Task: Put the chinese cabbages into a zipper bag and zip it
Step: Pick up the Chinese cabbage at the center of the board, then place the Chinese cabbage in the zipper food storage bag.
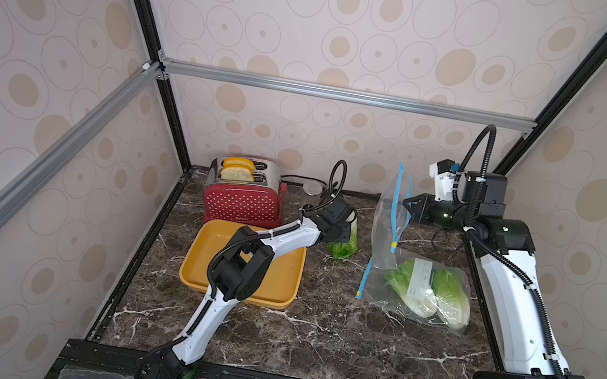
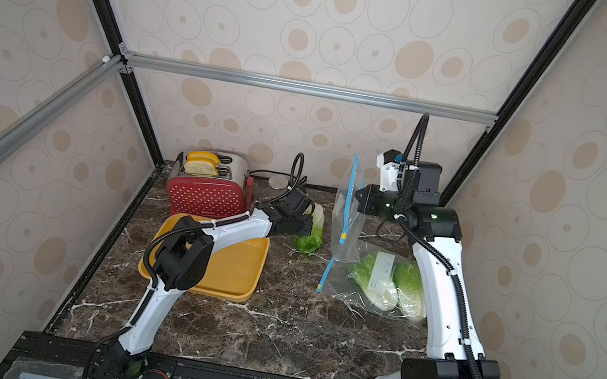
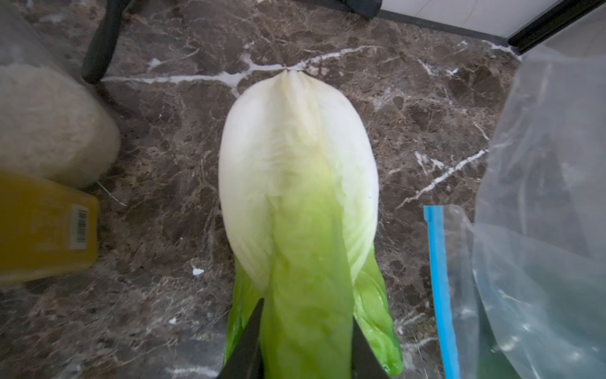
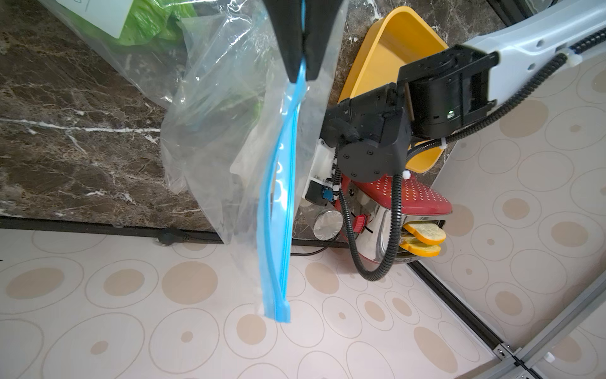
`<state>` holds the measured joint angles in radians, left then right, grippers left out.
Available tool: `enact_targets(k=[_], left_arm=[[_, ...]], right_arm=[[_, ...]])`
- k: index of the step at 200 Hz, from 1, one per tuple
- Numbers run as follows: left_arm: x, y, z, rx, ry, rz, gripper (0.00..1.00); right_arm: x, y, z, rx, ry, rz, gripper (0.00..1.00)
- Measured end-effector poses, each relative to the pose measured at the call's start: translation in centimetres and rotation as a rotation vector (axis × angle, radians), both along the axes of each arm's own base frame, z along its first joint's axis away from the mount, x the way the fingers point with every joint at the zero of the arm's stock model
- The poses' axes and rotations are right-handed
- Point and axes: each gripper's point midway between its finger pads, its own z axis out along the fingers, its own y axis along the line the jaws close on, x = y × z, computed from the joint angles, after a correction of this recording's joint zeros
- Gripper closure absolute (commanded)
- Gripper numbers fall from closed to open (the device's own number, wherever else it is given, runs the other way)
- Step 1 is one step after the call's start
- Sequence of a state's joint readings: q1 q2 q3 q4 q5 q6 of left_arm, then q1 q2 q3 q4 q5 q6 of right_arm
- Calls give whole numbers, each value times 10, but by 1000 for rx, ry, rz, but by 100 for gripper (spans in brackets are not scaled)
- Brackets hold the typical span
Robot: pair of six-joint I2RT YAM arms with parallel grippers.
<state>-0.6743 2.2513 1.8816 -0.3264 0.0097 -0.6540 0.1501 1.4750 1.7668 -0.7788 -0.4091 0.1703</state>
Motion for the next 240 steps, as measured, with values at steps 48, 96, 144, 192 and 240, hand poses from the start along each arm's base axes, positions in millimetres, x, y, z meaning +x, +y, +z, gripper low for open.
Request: enact_targets(k=[48, 96, 144, 192, 240], left_arm=[[-47, 20, 122, -119, -122, -91, 81], [-135, 81, 271, -290, -359, -144, 83], [-182, 97, 327, -432, -407, -206, 85], [-184, 71, 309, -479, -276, -296, 85], [-183, 68, 291, -430, -193, -306, 87]], right_arm=[[-5, 6, 2, 23, 6, 35, 100], [-11, 18, 7, 40, 8, 65, 100], [-17, 52, 22, 116, -13, 126, 100], [-25, 94, 21, 177, -8, 231, 100], [-25, 104, 10, 133, -24, 303, 100]])
